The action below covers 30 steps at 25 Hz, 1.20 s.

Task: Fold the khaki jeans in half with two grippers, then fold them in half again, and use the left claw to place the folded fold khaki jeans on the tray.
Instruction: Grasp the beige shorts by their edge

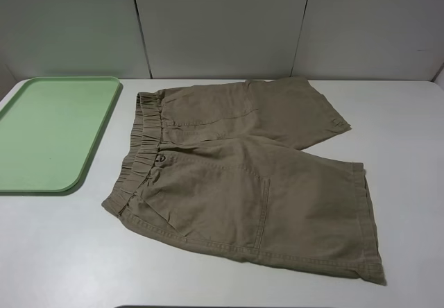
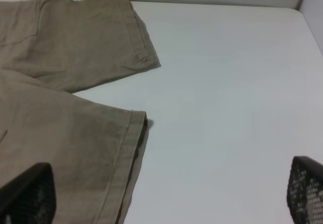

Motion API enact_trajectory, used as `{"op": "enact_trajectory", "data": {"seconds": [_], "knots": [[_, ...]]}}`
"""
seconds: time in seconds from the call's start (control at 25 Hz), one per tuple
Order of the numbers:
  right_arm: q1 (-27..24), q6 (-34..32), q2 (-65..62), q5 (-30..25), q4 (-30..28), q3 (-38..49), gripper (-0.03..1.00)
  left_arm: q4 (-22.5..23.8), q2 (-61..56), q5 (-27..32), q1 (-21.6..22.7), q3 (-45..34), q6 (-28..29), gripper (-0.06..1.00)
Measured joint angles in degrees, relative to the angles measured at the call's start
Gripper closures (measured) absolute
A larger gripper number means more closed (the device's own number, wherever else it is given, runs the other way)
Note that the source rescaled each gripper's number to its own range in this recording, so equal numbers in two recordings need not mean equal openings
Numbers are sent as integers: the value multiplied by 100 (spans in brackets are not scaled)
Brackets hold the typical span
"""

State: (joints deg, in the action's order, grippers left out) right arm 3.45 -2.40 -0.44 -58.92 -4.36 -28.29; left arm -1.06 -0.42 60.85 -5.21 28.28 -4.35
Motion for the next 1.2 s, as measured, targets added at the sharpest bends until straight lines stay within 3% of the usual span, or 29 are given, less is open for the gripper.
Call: {"op": "enact_trajectory", "data": {"seconds": [0.52, 0.76, 1.04, 1.2], "knots": [[0, 0, 34, 4, 12, 0, -3, -2, 0, 0, 0, 0, -37, -6], [0, 0, 814, 4, 277, -46, -3, -8, 596, 125, 0, 308, -267, -6], [33, 603, 2658, 409, 680, -911, -3, -383, 2776, 410, -38, 1471, -1703, -6], [545, 1167, 3705, 660, 717, -1394, -3, -458, 3953, 439, -952, 1876, -2213, -6]]}}
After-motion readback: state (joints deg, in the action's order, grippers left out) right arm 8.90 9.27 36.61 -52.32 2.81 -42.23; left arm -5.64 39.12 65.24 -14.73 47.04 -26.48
